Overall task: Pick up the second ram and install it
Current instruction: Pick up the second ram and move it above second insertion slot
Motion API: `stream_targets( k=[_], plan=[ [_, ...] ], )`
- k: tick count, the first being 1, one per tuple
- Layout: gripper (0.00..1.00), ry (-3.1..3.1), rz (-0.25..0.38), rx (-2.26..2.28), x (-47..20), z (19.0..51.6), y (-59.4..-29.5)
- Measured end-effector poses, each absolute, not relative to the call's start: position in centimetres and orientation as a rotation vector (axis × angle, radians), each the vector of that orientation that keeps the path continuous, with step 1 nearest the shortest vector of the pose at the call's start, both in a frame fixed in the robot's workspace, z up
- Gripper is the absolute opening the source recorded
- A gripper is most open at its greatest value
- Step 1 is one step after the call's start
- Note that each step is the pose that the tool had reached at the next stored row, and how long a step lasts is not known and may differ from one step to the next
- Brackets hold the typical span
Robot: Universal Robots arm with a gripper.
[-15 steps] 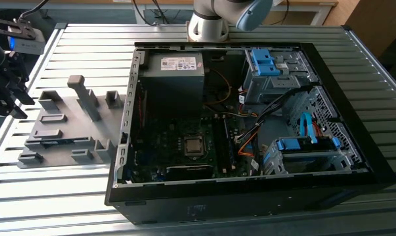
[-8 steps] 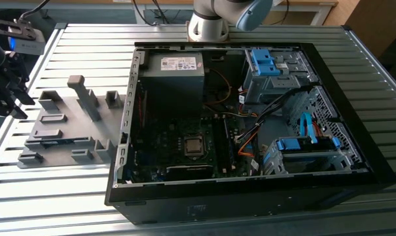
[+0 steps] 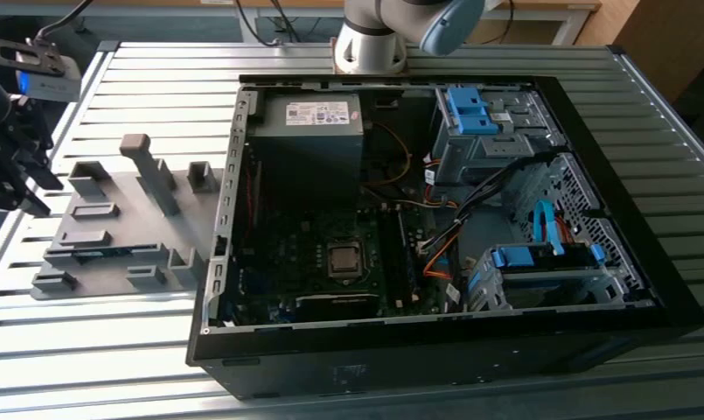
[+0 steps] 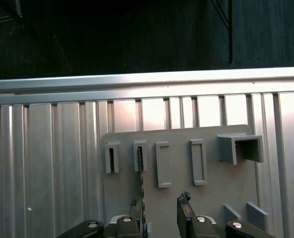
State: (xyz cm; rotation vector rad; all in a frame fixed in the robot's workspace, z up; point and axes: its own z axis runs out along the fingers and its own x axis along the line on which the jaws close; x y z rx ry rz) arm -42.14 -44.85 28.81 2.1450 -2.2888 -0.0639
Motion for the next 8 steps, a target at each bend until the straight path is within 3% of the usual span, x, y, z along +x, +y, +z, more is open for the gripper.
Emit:
stream_targets(
  k=[8],
  plan=[
    [0.41,-2.289,-0.064,2.145,-42.14,28.15,-45.02]
  ],
)
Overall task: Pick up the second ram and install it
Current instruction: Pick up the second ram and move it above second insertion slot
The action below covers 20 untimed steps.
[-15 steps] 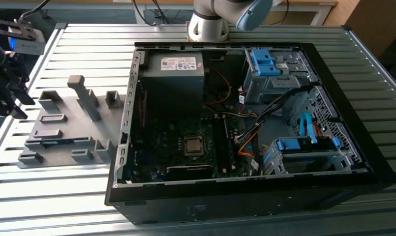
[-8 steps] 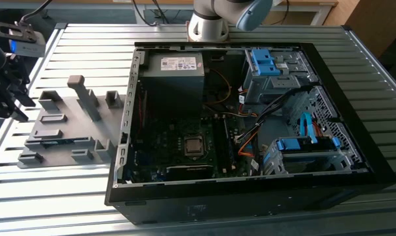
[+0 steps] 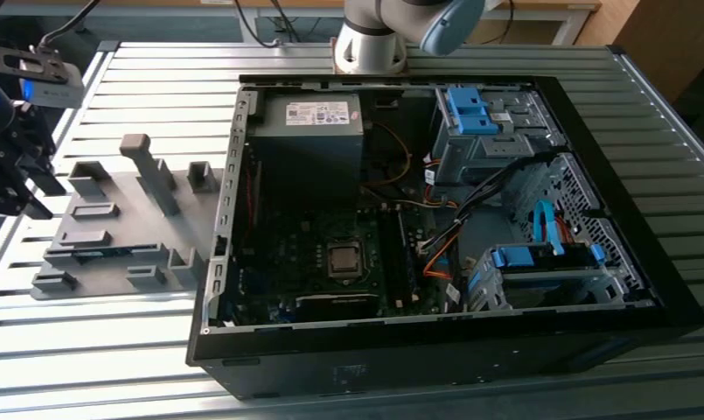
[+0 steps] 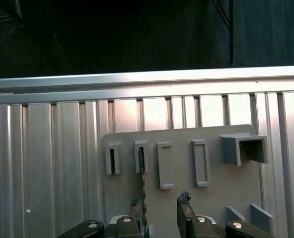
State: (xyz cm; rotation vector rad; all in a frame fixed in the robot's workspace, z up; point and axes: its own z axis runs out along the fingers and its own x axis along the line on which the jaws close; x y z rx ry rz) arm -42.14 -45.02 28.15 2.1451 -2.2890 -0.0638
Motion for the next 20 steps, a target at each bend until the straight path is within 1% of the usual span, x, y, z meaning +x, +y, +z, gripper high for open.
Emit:
stream_targets(
  k=[20],
  plan=[
    [0.41,-2.290,-0.061,2.146,-42.10,27.15,-45.32]
  ],
)
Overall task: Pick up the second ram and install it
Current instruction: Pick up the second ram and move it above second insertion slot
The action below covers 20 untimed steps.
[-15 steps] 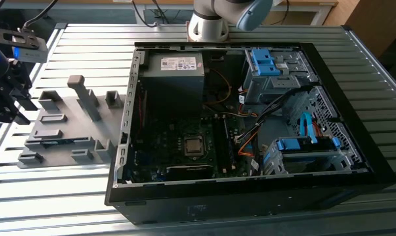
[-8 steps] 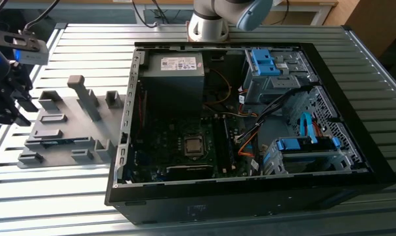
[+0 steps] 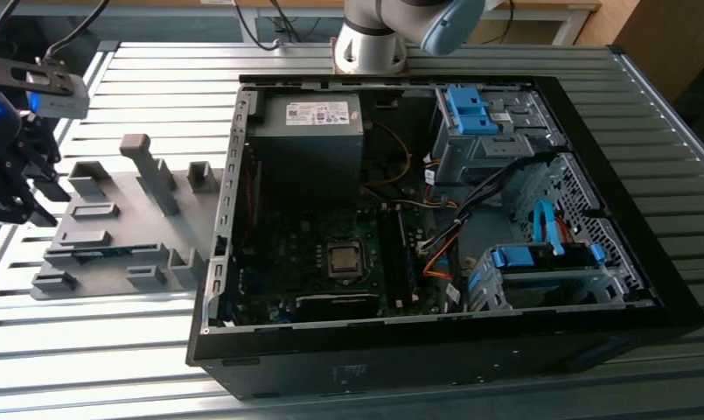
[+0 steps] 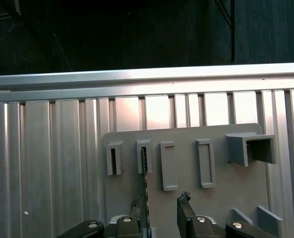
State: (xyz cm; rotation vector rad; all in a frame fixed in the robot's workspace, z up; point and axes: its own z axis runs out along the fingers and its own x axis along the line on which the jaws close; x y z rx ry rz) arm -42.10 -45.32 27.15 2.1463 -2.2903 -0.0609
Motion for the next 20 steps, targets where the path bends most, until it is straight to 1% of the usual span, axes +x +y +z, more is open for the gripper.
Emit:
stream_targets(
  k=[20],
  plan=[
    [0.41,-2.294,-0.054,2.150,-42.1,26.0,-45.4]
  ],
)
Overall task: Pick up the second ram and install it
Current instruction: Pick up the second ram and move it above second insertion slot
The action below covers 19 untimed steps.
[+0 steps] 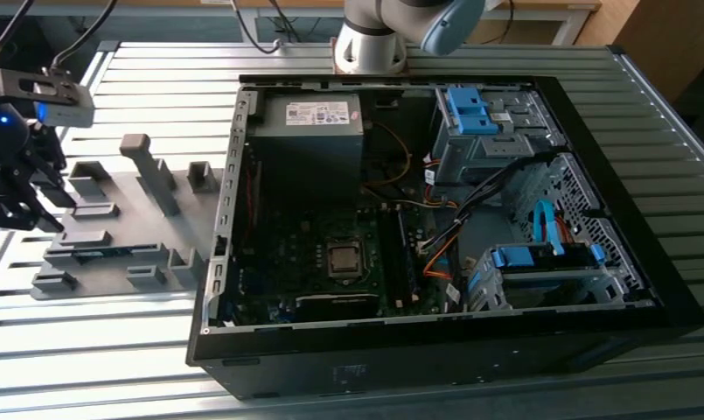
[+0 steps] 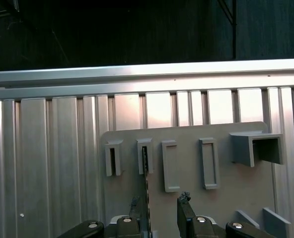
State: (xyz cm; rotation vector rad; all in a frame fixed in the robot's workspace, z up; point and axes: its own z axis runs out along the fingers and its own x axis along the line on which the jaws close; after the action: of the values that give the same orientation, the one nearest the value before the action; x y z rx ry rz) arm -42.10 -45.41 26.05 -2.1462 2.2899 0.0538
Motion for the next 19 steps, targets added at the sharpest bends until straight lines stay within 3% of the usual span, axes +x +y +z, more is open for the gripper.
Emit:
stream_targets(
  k=[19],
  plan=[
    [0.41,2.290,0.054,-2.146,-42.1,24.7,-45.8]
  ],
)
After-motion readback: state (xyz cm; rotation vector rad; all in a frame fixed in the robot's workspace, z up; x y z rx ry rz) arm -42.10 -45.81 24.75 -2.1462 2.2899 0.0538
